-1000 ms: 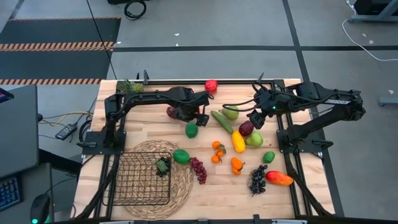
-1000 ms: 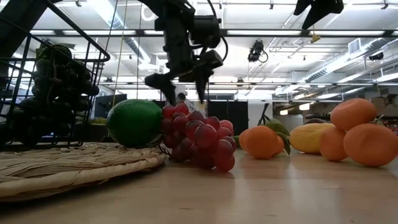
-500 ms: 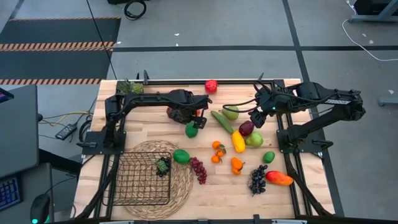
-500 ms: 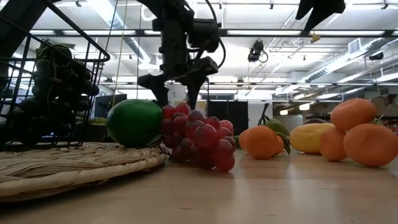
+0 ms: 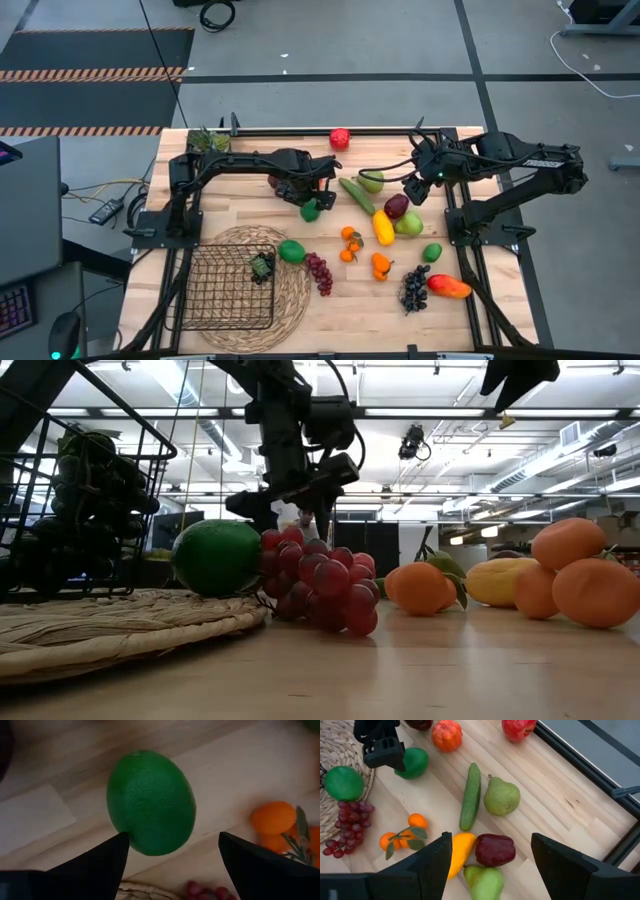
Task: Build produce basket
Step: Put the top lime into the black wire basket
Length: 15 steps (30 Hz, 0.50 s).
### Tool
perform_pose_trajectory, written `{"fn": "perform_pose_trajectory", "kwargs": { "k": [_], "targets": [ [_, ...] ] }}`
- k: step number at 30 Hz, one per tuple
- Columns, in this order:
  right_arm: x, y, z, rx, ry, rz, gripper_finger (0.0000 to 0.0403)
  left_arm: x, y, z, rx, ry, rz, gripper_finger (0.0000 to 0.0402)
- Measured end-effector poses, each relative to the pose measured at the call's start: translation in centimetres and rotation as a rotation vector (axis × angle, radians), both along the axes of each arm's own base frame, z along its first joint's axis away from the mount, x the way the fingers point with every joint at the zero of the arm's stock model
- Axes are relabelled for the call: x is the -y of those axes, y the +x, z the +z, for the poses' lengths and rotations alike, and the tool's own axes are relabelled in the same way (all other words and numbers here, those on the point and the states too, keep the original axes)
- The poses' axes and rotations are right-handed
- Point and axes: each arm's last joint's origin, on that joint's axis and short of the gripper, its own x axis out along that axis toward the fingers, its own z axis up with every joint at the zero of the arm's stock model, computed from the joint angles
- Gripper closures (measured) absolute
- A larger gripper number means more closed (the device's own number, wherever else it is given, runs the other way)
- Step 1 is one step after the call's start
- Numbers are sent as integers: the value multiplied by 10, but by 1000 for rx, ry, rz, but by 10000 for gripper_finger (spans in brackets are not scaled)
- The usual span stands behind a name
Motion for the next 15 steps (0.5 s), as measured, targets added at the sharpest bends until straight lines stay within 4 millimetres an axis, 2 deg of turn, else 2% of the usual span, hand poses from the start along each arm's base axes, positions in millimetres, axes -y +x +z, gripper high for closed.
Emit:
{"fn": "perform_pose_trajectory", "kwargs": {
  "k": [15],
  "targets": [
    [0,-1,0,2,16,-21,126,-5,-2,-1,-21,62,-17,85]
  ]
}}
